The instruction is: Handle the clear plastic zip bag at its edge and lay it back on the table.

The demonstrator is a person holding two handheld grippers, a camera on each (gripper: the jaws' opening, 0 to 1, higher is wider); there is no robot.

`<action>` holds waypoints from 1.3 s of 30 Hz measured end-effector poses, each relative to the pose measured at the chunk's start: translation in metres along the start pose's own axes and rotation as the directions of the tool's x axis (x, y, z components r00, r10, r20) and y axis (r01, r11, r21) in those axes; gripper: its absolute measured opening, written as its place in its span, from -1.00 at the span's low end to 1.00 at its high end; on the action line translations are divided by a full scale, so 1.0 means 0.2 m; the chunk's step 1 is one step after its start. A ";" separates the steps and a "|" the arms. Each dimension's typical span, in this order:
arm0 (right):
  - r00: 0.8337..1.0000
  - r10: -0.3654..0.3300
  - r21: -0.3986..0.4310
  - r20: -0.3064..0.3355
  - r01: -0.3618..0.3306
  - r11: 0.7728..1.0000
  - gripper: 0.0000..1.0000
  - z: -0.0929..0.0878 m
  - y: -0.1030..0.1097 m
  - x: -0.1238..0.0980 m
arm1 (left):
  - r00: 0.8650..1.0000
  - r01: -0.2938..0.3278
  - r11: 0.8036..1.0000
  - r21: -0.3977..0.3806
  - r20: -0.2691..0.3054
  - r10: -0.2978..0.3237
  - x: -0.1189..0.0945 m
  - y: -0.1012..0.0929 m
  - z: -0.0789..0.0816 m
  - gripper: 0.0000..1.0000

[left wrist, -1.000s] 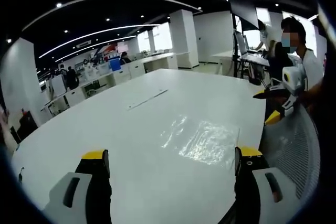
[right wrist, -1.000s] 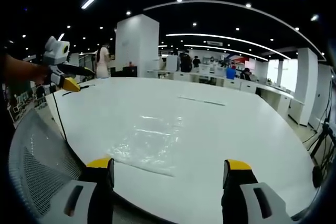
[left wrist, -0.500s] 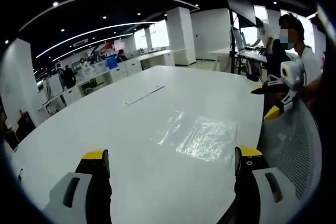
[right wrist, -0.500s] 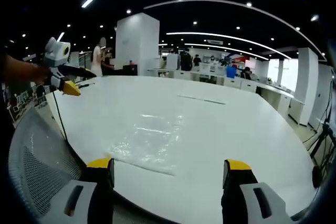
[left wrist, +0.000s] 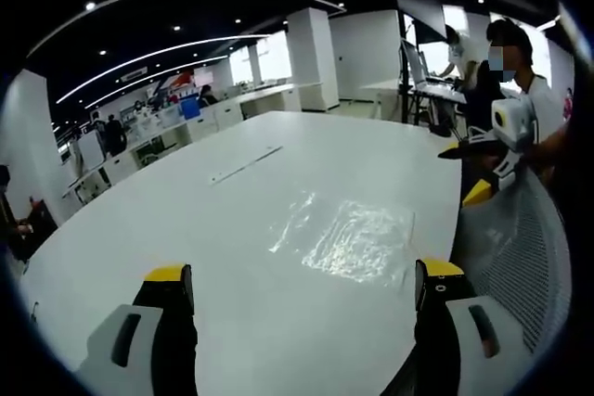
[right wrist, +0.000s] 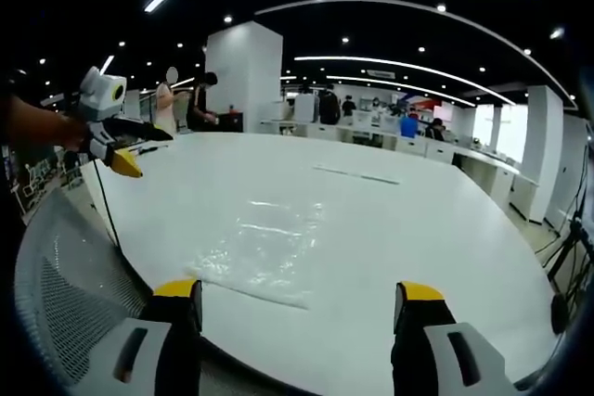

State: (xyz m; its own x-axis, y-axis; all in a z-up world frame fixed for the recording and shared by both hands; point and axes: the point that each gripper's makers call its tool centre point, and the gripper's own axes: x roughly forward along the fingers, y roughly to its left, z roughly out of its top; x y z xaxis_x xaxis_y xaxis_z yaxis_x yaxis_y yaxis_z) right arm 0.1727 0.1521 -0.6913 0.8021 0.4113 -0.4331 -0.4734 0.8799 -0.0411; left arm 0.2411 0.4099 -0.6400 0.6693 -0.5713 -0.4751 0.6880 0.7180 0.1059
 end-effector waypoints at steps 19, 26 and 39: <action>1.000 0.005 -0.003 0.001 -0.005 1.000 0.71 0.00 0.00 0.00 | 1.000 0.017 1.000 0.016 -0.017 -0.016 0.03 -0.10 0.02 0.98; 1.000 0.005 -0.005 -0.004 -0.005 1.000 0.71 0.00 0.00 0.00 | 1.000 0.019 1.000 0.017 -0.023 -0.018 0.03 -0.10 0.01 0.98; 1.000 0.005 -0.003 -0.006 -0.005 1.000 0.70 0.00 0.00 0.00 | 0.997 0.057 0.998 0.037 -0.055 -0.055 0.07 -0.14 -0.05 0.98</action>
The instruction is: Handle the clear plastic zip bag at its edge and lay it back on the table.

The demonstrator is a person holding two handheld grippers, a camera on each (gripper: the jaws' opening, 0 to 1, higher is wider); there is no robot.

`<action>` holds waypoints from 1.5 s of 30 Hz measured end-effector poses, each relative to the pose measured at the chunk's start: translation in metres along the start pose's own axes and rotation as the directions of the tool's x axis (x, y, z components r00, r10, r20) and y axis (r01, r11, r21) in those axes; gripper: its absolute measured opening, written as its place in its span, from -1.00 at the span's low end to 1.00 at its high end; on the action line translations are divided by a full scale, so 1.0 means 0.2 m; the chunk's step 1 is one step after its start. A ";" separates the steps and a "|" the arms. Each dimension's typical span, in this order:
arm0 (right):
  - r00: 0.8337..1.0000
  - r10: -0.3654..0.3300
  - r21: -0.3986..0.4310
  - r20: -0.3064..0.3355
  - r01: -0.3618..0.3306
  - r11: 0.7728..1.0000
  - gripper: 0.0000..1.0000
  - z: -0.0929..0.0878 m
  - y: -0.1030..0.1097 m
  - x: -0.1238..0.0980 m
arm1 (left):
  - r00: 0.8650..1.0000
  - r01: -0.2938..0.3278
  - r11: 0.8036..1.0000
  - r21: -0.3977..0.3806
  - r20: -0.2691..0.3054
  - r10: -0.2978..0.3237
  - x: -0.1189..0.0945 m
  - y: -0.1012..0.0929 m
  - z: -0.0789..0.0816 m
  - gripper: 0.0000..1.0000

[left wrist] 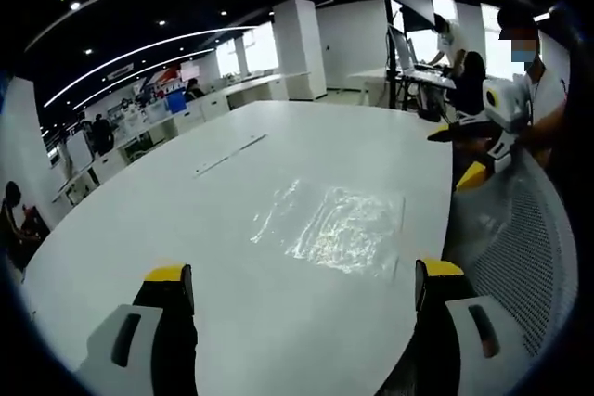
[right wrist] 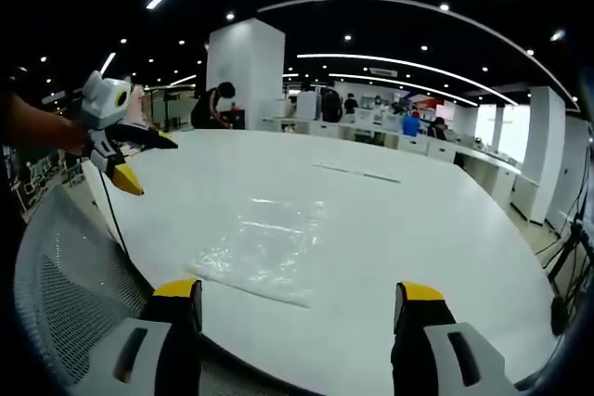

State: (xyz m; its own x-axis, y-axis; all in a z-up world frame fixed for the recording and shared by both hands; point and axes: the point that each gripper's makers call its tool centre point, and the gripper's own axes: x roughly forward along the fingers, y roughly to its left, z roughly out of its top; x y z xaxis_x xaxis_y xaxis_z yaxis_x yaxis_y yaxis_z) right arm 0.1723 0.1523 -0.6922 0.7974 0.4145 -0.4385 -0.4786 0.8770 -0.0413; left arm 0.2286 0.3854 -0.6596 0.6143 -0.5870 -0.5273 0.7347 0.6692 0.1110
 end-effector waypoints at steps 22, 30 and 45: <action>1.000 -0.002 0.005 0.005 0.002 1.000 0.69 0.00 0.00 0.00 | 0.996 0.073 0.997 0.028 -0.048 -0.071 0.08 -0.13 -0.05 0.95; 1.000 0.000 0.004 0.003 0.000 1.000 0.68 0.00 0.00 0.00 | 0.994 0.089 0.995 0.042 -0.065 -0.086 0.10 -0.17 -0.06 0.92; 1.000 0.004 0.006 -0.001 -0.004 1.000 0.67 0.00 0.00 0.00 | 0.990 0.119 0.991 0.059 -0.089 -0.113 0.14 -0.19 -0.11 0.87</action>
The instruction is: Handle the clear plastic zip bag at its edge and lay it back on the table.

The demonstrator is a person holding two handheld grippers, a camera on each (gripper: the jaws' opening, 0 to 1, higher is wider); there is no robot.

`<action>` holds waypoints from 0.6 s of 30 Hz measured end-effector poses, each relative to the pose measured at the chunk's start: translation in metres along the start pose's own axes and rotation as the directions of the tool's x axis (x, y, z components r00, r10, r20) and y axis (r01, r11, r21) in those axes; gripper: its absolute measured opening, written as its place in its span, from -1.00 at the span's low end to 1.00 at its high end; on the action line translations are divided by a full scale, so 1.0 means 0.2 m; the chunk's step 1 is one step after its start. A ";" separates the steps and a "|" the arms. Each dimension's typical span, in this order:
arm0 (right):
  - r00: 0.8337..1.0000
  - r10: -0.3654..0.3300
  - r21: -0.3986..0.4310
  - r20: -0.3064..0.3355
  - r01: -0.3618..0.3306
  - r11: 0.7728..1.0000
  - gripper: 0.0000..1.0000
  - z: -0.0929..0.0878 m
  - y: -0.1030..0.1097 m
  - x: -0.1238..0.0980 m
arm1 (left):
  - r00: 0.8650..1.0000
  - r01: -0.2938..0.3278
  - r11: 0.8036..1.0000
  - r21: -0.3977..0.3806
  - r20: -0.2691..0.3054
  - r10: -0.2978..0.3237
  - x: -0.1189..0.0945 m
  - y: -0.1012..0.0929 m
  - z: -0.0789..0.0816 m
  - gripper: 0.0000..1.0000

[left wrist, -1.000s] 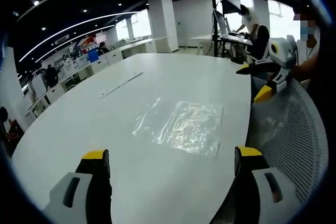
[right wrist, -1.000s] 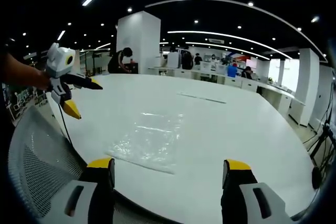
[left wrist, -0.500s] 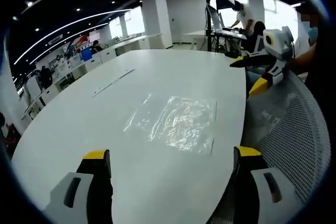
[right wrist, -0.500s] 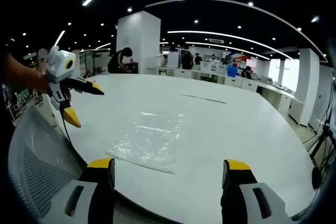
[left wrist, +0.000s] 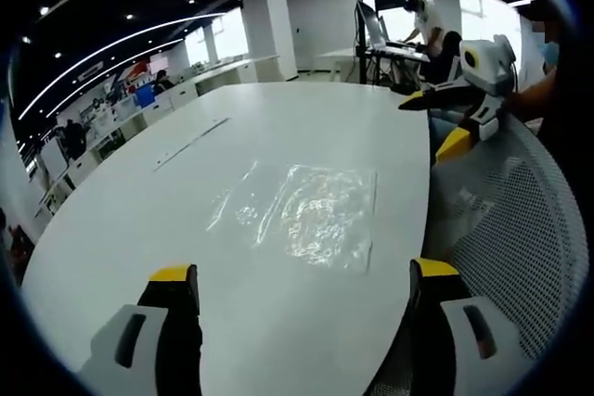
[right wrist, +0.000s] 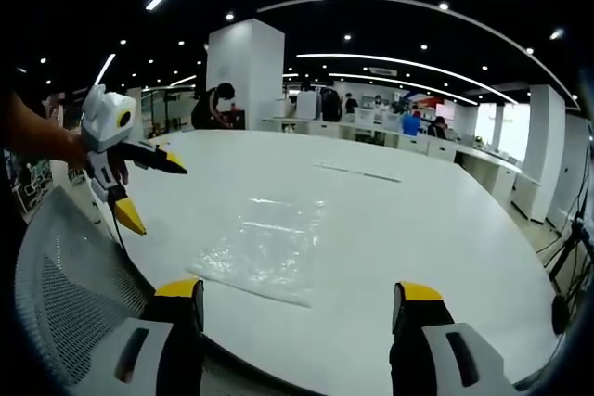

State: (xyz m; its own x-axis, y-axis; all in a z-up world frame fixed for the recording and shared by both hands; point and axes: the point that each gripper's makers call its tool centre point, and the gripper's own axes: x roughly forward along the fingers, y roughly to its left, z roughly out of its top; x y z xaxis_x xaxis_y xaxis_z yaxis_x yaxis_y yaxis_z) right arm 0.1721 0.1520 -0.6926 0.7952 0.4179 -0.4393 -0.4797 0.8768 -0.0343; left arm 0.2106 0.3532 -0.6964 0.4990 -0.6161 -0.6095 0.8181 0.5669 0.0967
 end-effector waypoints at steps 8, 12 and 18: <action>1.000 0.005 -0.001 -0.007 -0.005 1.000 0.66 0.00 0.00 0.00 | 1.000 0.022 0.999 0.025 -0.011 -0.022 0.03 -0.02 -0.01 0.78; 1.000 0.006 -0.001 -0.010 -0.006 1.000 0.66 -0.01 0.00 0.00 | 0.999 0.032 0.999 0.037 -0.017 -0.032 0.06 -0.04 -0.02 0.76; 1.000 0.003 0.000 -0.008 -0.003 1.000 0.66 0.00 0.00 0.00 | 0.998 0.054 0.997 0.051 -0.024 -0.053 0.08 -0.07 -0.02 0.72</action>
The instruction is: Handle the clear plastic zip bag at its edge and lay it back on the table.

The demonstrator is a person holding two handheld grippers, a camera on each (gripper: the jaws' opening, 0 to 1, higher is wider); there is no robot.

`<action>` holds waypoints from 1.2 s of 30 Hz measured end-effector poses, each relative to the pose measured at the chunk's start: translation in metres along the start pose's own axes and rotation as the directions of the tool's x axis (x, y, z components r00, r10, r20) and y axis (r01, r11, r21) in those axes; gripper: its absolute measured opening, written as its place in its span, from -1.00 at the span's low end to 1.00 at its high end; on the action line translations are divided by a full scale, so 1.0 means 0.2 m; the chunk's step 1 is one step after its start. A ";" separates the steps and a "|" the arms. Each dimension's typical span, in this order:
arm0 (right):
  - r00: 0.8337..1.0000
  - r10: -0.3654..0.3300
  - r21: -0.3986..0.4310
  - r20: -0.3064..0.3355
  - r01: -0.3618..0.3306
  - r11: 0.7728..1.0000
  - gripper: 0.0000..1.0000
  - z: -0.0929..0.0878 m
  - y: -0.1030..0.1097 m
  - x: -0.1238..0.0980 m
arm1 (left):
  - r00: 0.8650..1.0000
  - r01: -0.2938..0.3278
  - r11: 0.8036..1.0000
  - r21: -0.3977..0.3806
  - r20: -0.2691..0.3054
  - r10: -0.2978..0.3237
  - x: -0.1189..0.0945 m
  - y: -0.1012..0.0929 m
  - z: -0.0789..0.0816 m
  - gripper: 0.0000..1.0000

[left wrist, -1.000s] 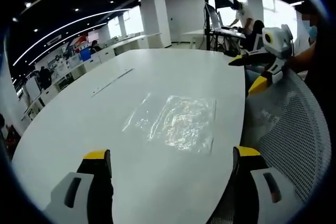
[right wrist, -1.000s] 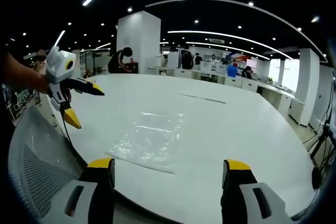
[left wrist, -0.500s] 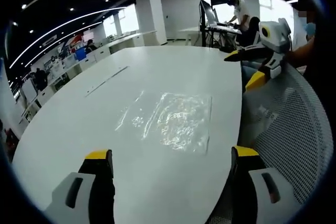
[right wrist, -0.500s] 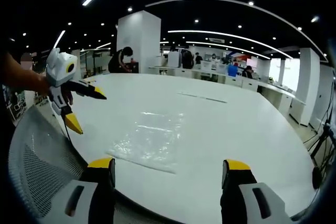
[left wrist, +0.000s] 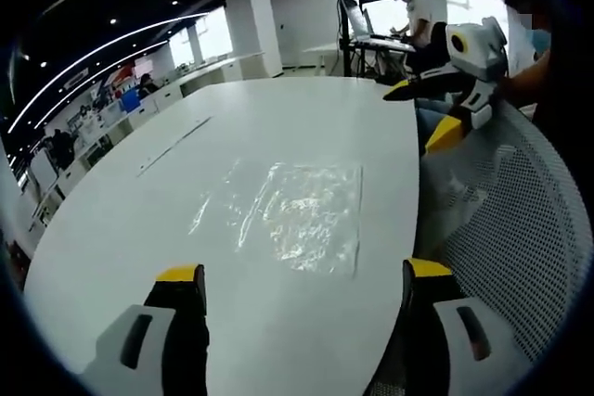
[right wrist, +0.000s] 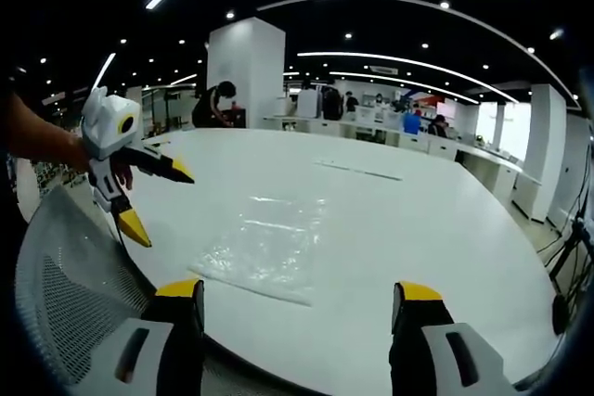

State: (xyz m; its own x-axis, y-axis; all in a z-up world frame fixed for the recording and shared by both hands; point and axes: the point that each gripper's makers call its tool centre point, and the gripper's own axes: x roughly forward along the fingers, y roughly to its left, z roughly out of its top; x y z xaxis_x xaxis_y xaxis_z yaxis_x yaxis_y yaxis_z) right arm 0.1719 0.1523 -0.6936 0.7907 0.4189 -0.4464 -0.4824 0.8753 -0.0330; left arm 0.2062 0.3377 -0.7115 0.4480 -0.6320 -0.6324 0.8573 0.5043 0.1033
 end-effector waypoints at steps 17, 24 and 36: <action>1.000 0.000 0.001 0.003 0.000 1.000 0.66 0.00 -0.01 0.00 | 0.999 0.038 0.998 0.043 -0.006 -0.038 0.05 -0.05 0.00 0.51; 1.000 0.003 0.003 0.009 -0.003 1.000 0.65 0.00 -0.01 0.00 | 0.998 0.055 0.996 0.065 -0.014 -0.054 0.07 -0.07 0.02 0.40; 1.000 0.004 0.005 0.012 -0.004 1.000 0.64 0.00 -0.01 0.00 | 0.997 0.073 0.992 0.099 -0.030 -0.071 0.09 -0.09 0.01 0.23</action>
State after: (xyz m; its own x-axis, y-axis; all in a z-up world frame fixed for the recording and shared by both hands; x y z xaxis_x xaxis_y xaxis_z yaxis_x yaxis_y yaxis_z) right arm 0.1730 0.1509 -0.6941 0.7935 0.4252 -0.4354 -0.4836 0.8749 -0.0270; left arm 0.2002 0.3166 -0.7237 0.3786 -0.6483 -0.6606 0.9088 0.3958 0.1324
